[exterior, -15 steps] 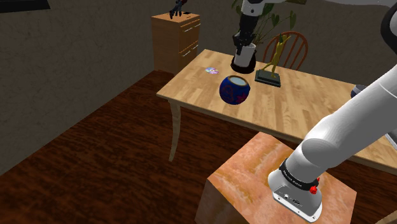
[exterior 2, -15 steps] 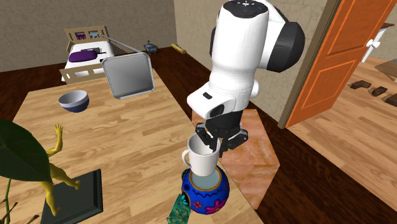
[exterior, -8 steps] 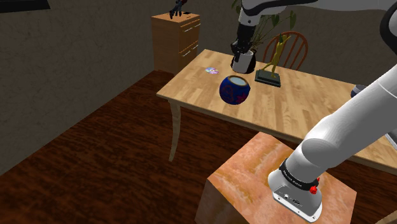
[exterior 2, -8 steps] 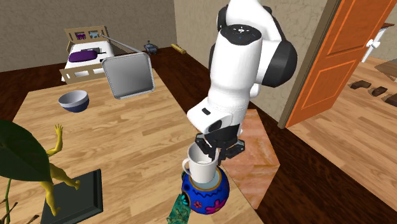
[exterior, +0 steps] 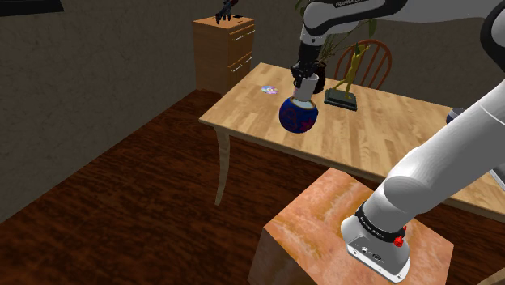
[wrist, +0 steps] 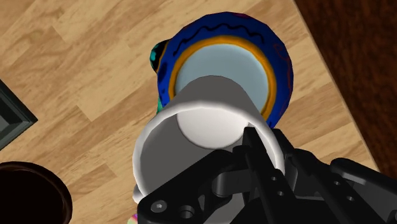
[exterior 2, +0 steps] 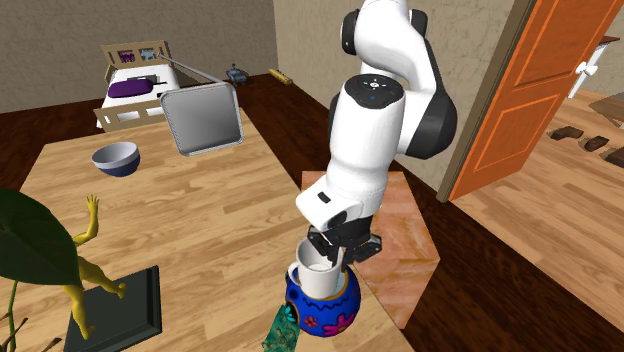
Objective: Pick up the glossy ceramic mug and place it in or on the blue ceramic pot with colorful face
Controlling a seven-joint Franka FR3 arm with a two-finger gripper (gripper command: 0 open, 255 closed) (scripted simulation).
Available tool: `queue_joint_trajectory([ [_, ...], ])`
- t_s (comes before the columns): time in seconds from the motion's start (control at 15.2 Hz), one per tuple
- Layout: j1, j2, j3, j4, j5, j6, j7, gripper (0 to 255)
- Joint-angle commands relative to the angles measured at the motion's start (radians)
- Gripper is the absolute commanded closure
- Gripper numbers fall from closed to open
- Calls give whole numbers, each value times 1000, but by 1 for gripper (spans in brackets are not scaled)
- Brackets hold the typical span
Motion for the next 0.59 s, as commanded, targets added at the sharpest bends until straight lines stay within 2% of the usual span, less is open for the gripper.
queue_joint_trajectory([
  [0.0, 0, 1, -1, -5, 0, 7, 0, 255],
  [0.33, 0, 1, -1, -5, 0, 7, 0, 255],
  [0.4, 0, 1, -1, -5, 0, 7, 0, 0],
  [0.53, 0, 1, -1, -5, 0, 7, 0, 0],
])
